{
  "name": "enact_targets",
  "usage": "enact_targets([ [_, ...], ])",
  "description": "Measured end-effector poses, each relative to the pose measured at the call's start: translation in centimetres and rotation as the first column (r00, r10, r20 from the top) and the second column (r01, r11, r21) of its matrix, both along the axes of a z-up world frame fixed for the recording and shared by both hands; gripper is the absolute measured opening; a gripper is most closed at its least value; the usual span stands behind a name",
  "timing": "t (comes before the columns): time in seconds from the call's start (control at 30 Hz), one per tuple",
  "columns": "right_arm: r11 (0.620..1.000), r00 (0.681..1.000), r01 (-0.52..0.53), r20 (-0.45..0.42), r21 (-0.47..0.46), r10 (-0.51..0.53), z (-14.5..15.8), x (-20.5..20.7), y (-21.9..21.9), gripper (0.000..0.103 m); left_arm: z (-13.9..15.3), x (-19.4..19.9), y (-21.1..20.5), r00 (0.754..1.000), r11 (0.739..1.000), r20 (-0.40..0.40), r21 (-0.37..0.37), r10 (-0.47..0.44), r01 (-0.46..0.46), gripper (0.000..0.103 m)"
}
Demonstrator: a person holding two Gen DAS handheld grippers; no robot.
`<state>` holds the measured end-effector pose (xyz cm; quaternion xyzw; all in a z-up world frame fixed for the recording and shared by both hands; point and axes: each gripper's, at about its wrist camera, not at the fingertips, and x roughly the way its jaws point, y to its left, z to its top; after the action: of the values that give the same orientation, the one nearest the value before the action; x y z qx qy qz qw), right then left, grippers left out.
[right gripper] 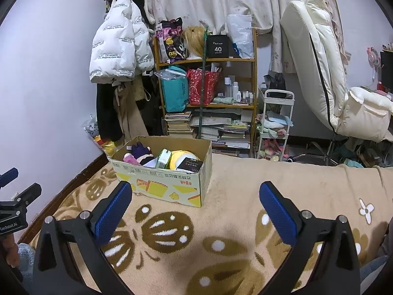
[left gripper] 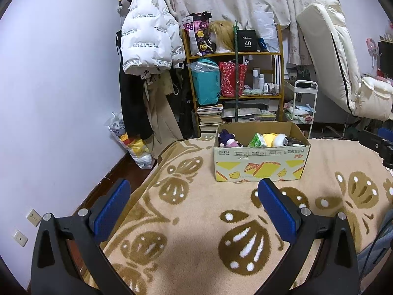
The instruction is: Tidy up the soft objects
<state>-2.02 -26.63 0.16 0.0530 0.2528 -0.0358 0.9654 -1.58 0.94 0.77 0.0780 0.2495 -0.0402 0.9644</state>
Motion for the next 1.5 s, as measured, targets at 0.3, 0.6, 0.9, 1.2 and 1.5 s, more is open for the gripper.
enact_targets([
  [0.3, 1.000, 1.000, -0.002, -0.001, 0.002, 0.002, 0.06, 0.02, -0.02, 0.103, 0.02, -0.12, 0.14, 1.000, 1.000, 0.007, 0.000, 0.016, -0.016, 0.102],
  [0.6, 1.000, 1.000, -0.001, -0.002, 0.002, 0.001, 0.19, 0.11, -0.05, 0.103, 0.33, -0.38, 0.08, 0.999, 1.000, 0.032, 0.000, 0.016, -0.016, 0.102],
  [0.9, 1.000, 1.000, -0.002, -0.004, 0.003, 0.002, 0.27, 0.16, -0.03, 0.103, 0.19, -0.36, 0.02, 0.999, 1.000, 0.035, 0.004, 0.023, -0.023, 0.102],
  [1.2, 1.000, 1.000, -0.002, -0.005, 0.004, 0.002, 0.28, 0.15, 0.00, 0.103, 0.16, -0.31, -0.05, 0.999, 1.000, 0.032, 0.001, 0.021, -0.021, 0.102],
  [1.5, 1.000, 1.000, -0.004, -0.009, 0.004, 0.004, 0.36, 0.25, 0.04, 0.103, 0.05, -0.31, 0.11, 0.999, 1.000, 0.033, 0.006, 0.026, -0.026, 0.102],
])
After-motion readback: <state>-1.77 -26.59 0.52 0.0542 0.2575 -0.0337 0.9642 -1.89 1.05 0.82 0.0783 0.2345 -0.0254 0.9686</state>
